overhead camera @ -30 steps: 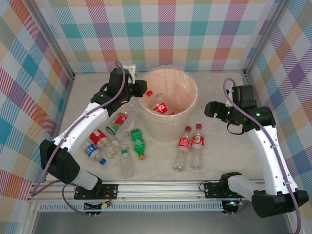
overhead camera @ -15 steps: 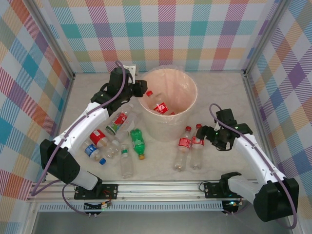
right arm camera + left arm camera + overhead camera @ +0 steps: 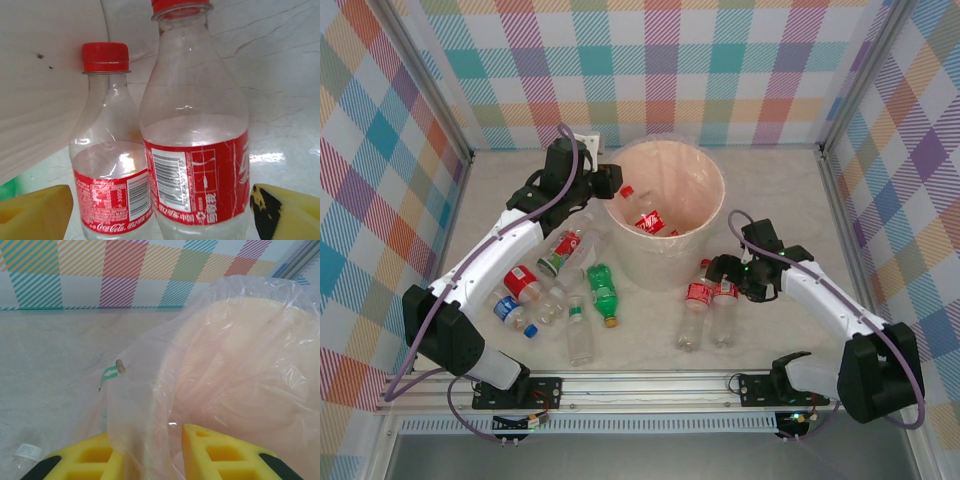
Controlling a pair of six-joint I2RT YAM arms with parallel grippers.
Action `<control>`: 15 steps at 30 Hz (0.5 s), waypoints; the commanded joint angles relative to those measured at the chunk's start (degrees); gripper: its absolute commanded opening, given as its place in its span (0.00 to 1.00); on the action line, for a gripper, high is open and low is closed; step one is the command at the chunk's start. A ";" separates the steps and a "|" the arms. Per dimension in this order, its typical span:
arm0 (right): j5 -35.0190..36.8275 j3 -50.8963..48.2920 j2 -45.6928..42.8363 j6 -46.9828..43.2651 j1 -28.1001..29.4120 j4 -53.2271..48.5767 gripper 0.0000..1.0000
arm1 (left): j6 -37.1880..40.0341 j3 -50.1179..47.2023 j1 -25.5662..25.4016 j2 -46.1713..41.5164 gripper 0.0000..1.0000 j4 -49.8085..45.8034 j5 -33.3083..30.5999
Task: Put the plastic bottles in the bin
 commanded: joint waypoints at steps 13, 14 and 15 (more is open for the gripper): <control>12.65 -0.63 0.89 -2.94 -2.81 -4.65 0.72 | 1.81 -2.17 -1.68 3.61 0.29 -9.27 2.51; 13.65 -0.89 -0.07 -2.78 -3.07 -5.91 0.72 | 1.80 -2.07 -1.70 3.68 0.29 -9.36 2.55; 14.37 -0.79 -0.92 -2.74 -3.35 -7.08 0.72 | 1.88 -2.03 -1.70 3.76 0.30 -9.41 2.55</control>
